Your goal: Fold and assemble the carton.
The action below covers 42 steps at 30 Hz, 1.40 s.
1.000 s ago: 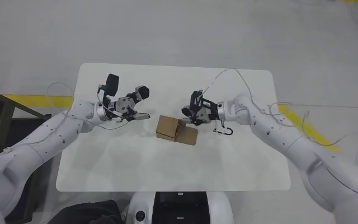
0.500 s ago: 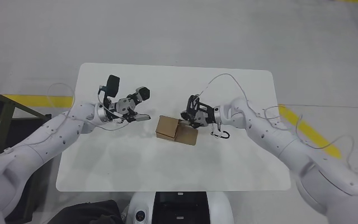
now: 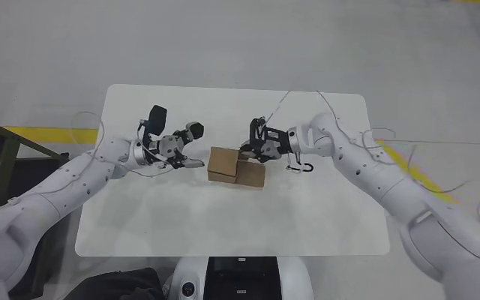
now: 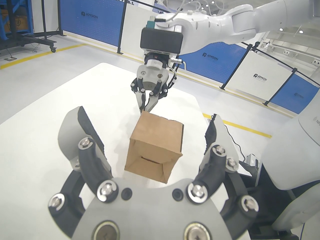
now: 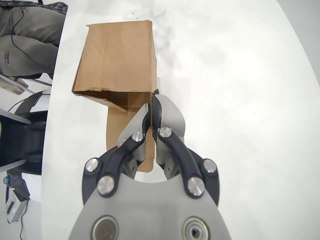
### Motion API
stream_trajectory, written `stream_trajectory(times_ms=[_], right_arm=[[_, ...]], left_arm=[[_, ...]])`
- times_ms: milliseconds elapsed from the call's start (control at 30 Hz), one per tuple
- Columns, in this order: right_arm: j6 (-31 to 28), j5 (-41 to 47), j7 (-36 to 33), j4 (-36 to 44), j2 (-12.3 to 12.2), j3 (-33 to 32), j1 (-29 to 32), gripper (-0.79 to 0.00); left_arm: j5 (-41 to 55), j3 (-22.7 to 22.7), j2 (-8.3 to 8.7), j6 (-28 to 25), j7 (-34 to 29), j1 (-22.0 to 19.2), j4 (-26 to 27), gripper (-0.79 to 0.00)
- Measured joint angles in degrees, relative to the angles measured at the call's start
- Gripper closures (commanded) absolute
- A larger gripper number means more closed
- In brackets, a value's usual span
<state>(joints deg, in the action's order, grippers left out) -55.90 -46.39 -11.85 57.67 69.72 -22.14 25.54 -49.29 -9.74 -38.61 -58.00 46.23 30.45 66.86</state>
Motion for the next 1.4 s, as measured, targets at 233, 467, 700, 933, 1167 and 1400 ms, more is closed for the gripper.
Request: stream_trajectory(times_ms=[233, 467, 700, 933, 1167, 1400], right_arm=[[-2.12, 1.51, -5.79, 3.58, -2.14, -4.08, -1.17, 0.0], [-2.1, 3.86, -9.43, 8.25, -3.8, -6.75, -1.19, 0.0], [-2.1, 5.37, -11.52, 11.29, -4.22, -7.74, -1.47, 0.0], [-2.1, 6.49, -12.46, 11.02, -3.58, -7.79, -2.38, 0.0], [-2.1, 7.09, -12.94, 9.95, -2.99, -7.89, -2.74, 0.0], [-1.75, 8.02, -13.8, 8.92, -2.4, -7.84, -2.9, 0.0]], left_arm=[[-3.18, 0.0, 0.35, 0.0, 0.03, 0.4, 1.38, -0.785], [-7.3, 0.0, -0.33, 0.0, 0.05, -1.41, 0.22, -0.785], [-11.22, 0.0, -1.61, 0.0, 0.05, -3.03, -0.68, -0.785], [-13.95, 0.0, -3.01, 0.0, 0.05, -3.91, -0.71, -0.785], [-14.71, -0.08, -3.52, 0.0, 0.05, -4.11, -0.88, -0.785], [-15.09, -0.47, -3.66, 0.0, 0.05, -3.82, -0.21, -0.653]])
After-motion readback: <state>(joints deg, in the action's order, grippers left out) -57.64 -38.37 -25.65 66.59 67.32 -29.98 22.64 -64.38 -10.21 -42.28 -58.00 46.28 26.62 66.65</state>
